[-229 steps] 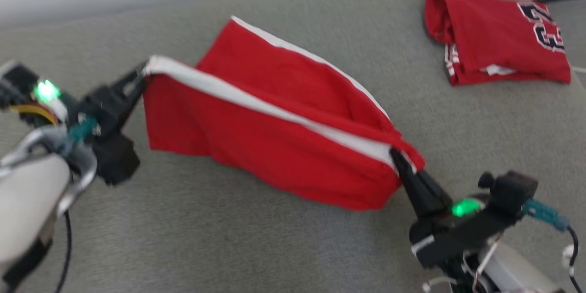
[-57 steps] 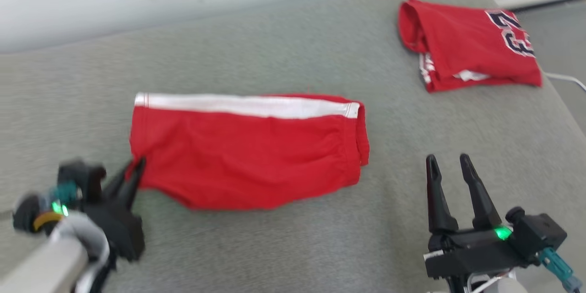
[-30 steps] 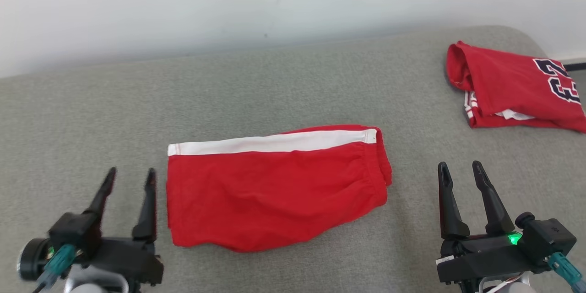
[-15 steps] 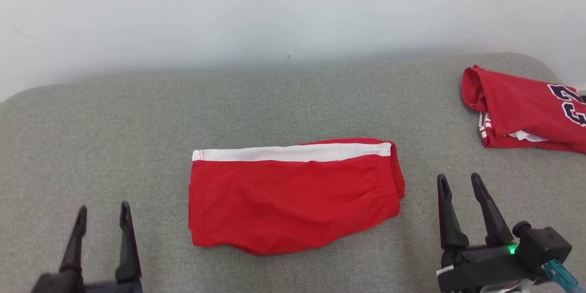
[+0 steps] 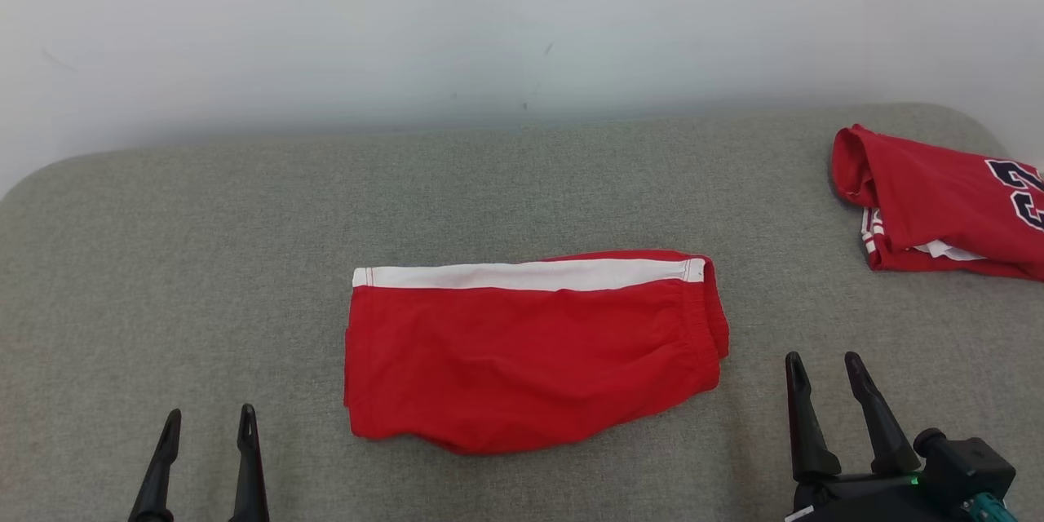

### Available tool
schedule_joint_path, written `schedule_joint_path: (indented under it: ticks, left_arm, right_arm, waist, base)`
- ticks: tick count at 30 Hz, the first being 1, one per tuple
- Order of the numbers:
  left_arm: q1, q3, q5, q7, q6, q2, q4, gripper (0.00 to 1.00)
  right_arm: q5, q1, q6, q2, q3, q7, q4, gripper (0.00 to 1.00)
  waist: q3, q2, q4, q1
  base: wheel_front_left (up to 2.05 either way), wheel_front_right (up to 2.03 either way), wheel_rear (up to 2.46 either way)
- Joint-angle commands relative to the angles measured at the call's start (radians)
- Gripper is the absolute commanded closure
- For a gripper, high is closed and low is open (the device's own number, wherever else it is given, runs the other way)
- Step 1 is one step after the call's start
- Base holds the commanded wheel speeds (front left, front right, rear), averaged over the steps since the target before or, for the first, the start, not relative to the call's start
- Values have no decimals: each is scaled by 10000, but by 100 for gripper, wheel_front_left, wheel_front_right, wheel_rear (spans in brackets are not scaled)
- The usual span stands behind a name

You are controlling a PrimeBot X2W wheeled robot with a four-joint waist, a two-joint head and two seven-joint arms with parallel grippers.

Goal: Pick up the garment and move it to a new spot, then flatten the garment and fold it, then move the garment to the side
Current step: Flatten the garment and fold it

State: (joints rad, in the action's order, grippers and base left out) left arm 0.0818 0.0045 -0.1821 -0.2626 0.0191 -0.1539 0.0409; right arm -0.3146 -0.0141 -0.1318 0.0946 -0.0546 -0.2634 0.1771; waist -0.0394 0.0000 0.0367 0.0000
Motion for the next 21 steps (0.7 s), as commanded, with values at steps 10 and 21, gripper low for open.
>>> schedule_joint_path:
  ticks: [10,21]
  left_arm:
    - [-192,439,525,-27,505,401,55,0]
    - [-712,310,850,-28,831,643,90,0]
  right_arm:
    - [128,-403,29,222,-259,-10,329,0]
    - [414,-2979,29,731,-688,495,2618,0]
  waist:
    - [-71,0,-74,0]
    - [-587,0,-762,0]
  base:
    - [0,0,0]
    - [0,0,0]
